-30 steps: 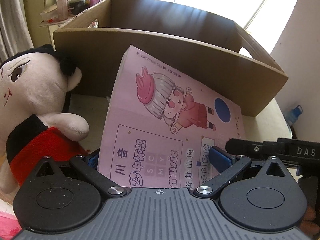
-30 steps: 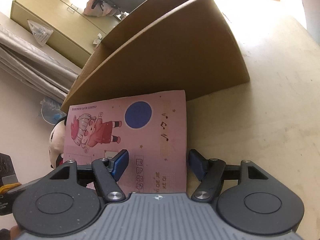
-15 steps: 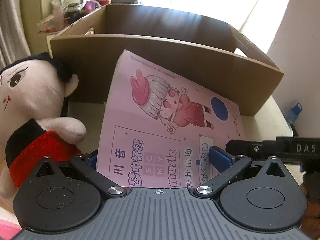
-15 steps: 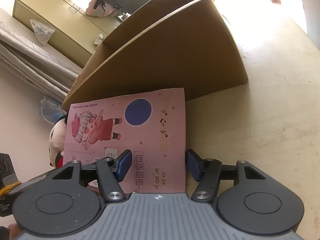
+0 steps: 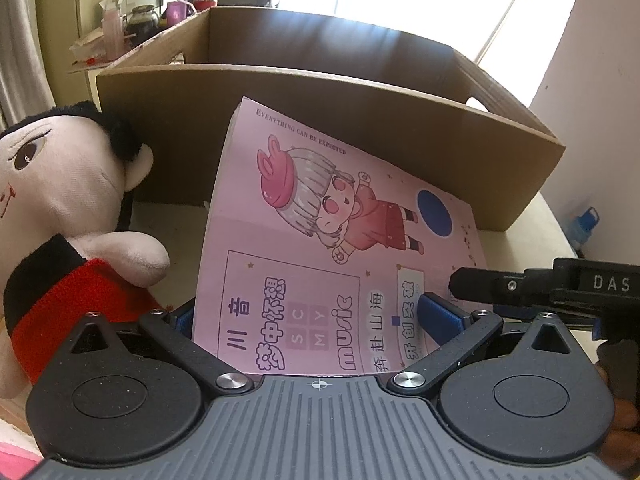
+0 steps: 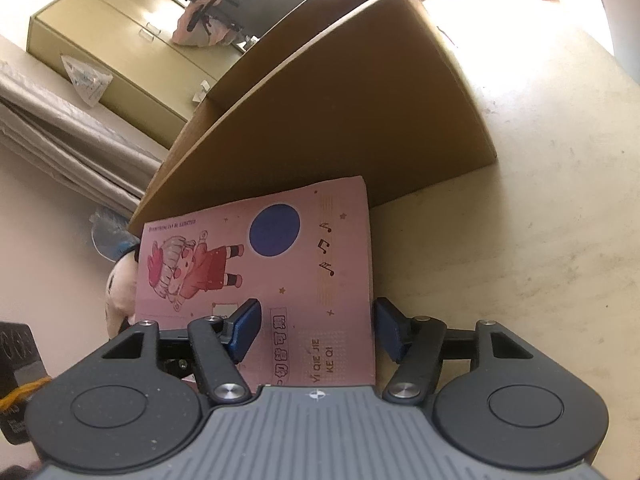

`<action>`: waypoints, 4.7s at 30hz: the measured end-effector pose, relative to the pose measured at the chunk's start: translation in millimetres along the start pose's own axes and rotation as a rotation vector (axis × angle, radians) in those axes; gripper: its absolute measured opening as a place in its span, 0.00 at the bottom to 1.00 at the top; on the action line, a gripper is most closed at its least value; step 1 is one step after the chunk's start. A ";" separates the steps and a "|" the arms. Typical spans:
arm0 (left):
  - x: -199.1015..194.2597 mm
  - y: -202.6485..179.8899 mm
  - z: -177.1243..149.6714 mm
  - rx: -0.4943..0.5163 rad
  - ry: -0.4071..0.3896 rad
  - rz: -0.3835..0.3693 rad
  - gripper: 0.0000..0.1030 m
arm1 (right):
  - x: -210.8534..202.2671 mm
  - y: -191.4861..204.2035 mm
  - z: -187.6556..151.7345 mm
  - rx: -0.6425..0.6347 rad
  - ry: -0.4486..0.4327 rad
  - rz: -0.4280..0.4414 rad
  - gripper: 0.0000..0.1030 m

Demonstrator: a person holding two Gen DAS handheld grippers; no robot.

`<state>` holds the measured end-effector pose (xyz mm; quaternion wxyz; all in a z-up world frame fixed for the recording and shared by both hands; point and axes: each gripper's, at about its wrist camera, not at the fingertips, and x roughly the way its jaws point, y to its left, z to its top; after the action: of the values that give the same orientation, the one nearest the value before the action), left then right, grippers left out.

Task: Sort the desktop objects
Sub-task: 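Lift the pink booklet off the table with the left gripper, then carry the pink booklet with the left gripper over the cardboard box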

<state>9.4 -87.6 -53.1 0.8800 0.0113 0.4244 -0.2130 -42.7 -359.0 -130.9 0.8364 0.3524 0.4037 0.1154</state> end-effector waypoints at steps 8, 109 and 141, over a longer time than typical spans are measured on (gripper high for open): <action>0.4 0.9 0.3 -0.010 0.000 -0.004 1.00 | -1.6 -11.0 1.4 0.048 0.006 0.066 0.67; -102.6 8.0 78.8 -0.031 -0.209 -0.138 1.00 | -111.3 121.3 64.7 -0.172 -0.213 0.036 0.50; 0.9 -26.4 158.0 0.094 -0.106 -0.142 1.00 | -35.7 56.5 164.0 -0.059 -0.182 -0.053 0.50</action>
<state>117.0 -143.6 51.5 0.8824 0.0113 0.3664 -0.2950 63.5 -416.4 -1.3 0.8825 0.3257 0.3315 0.0724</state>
